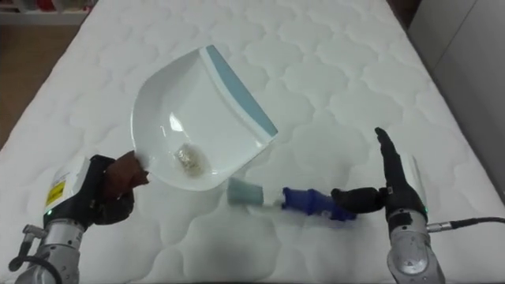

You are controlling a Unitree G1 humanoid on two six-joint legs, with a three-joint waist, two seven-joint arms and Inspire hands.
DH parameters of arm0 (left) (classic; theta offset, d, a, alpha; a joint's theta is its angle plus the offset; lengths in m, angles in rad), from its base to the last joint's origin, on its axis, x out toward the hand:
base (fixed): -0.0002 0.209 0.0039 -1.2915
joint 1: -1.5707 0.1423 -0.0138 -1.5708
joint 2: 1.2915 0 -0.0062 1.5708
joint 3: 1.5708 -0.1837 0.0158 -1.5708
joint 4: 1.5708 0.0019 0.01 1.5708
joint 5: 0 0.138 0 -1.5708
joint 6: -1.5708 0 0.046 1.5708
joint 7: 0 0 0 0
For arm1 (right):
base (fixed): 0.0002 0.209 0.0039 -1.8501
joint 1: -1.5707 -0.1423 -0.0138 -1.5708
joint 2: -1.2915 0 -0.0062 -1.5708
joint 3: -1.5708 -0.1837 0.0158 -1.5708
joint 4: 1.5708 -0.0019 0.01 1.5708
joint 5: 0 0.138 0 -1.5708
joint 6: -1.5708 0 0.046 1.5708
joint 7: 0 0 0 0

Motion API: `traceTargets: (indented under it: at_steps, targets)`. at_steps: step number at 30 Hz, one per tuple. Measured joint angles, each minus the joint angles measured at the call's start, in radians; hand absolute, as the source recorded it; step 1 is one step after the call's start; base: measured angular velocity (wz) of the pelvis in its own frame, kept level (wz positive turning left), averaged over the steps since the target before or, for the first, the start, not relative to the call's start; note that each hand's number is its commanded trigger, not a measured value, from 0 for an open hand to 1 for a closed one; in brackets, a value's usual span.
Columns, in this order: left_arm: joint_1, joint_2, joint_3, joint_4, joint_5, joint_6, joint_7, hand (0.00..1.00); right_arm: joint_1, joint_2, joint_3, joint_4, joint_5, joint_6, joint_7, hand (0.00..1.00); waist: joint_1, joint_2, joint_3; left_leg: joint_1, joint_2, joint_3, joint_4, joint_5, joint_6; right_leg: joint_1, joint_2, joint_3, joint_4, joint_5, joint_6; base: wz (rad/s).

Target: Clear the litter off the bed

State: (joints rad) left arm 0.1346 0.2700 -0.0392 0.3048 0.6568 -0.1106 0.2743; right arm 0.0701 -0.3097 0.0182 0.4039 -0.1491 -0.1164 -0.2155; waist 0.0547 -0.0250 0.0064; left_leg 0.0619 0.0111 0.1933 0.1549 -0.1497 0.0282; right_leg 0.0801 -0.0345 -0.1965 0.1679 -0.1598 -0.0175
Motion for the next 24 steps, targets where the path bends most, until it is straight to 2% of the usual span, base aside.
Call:
traceTargets:
  at_steps: [3,6,10,12,14,16,18,19,20,21,22,24]
  targets:
    - [0.002,-0.026,0.011,-0.001,0.0,-0.003,0.001,1.0,-0.001,0.012,0.0,0.0,0.0,0.0,-0.005,0.0,0.019,-0.005,-0.0023,-0.016,0.001,-0.009,0.011,-0.001,0.0,-0.009,0.0,-0.002,0.001,0.0,-0.001,0.07]
    - [0.014,-0.028,0.011,-0.001,0.0,-0.003,0.009,1.0,-0.002,0.022,0.001,0.0,0.001,0.0,-0.01,0.0,0.033,-0.003,-0.0034,-0.02,0.002,-0.02,0.015,-0.002,-0.002,-0.006,0.001,-0.011,0.001,0.0,-0.003,0.12]
    - [0.025,-0.029,0.018,0.01,-0.002,-0.003,0.024,1.0,-0.025,0.032,0.022,0.013,-0.001,-0.002,-0.031,0.0,0.041,0.003,-0.0035,-0.057,0.003,-0.06,0.043,-0.004,-0.005,-0.012,0.003,-0.035,0.001,0.0,-0.004,0.27]
    - [0.026,-0.034,0.019,0.01,-0.001,-0.003,0.024,1.0,-0.041,0.034,0.037,0.031,0.001,-0.005,-0.034,0.0,0.045,0.004,-0.0028,-0.07,0.005,-0.074,0.056,-0.004,-0.007,-0.013,0.004,-0.056,0.001,-0.001,-0.005,0.31]
    - [0.026,-0.06,0.029,0.012,0.004,-0.003,0.026,1.0,-0.067,0.037,0.037,0.063,0.015,-0.014,-0.035,0.0,0.049,0.009,-0.0007,-0.093,0.001,-0.098,0.078,-0.004,-0.007,-0.012,0.005,-0.087,0.005,-0.005,-0.012,0.39]
    - [0.026,-0.063,0.031,0.018,0.005,-0.003,0.026,1.0,-0.075,0.036,0.037,0.064,0.018,-0.014,-0.035,0.0,0.051,0.012,0.0002,-0.119,-0.002,-0.121,0.098,-0.004,-0.007,-0.013,0.001,-0.114,0.006,-0.008,-0.016,0.45]
    - [0.026,-0.064,0.035,0.034,0.003,-0.003,0.028,1.0,-0.08,0.036,0.038,0.064,0.022,-0.014,-0.036,0.0,0.053,0.009,0.0013,-0.144,0.0,-0.103,0.116,-0.004,-0.007,-0.012,-0.009,-0.159,0.006,-0.027,-0.019,0.56]
    - [0.029,-0.065,0.034,0.043,0.0,-0.001,0.028,1.0,-0.08,0.037,0.037,0.064,0.019,-0.014,-0.036,0.0,0.039,0.008,0.0018,-0.161,0.014,-0.051,0.129,-0.002,-0.004,-0.01,-0.014,-0.194,0.009,-0.032,-0.019,0.88]
    - [0.036,-0.067,0.033,0.044,0.0,0.001,0.028,1.0,-0.081,0.036,0.036,0.064,0.017,-0.014,-0.038,0.0,0.023,0.004,0.0042,-0.18,0.035,0.027,0.145,0.001,0.002,-0.011,-0.022,-0.233,0.021,-0.044,-0.017,0.96]
    - [0.038,-0.067,0.032,0.044,0.0,0.001,0.028,1.0,-0.081,0.036,0.034,0.064,0.02,-0.014,-0.041,0.0,0.018,0.003,0.0058,-0.189,0.042,0.057,0.153,0.003,0.004,-0.012,-0.026,-0.254,0.024,-0.051,-0.016,0.96]
    - [0.04,-0.067,0.028,0.044,0.001,0.001,0.027,1.0,-0.082,0.036,0.034,0.064,0.024,-0.014,-0.049,0.0,0.004,0.003,0.0057,-0.201,0.047,0.077,0.164,0.005,0.009,-0.012,-0.029,-0.282,0.027,-0.058,-0.012,0.69]
    - [0.039,-0.068,0.026,0.044,0.001,0.001,0.028,1.0,-0.09,0.036,0.035,0.064,0.027,-0.015,-0.054,0.0,0.006,0.006,0.0063,-0.217,0.046,0.072,0.173,0.008,0.013,-0.013,-0.03,-0.308,0.023,-0.06,-0.009,0.59]
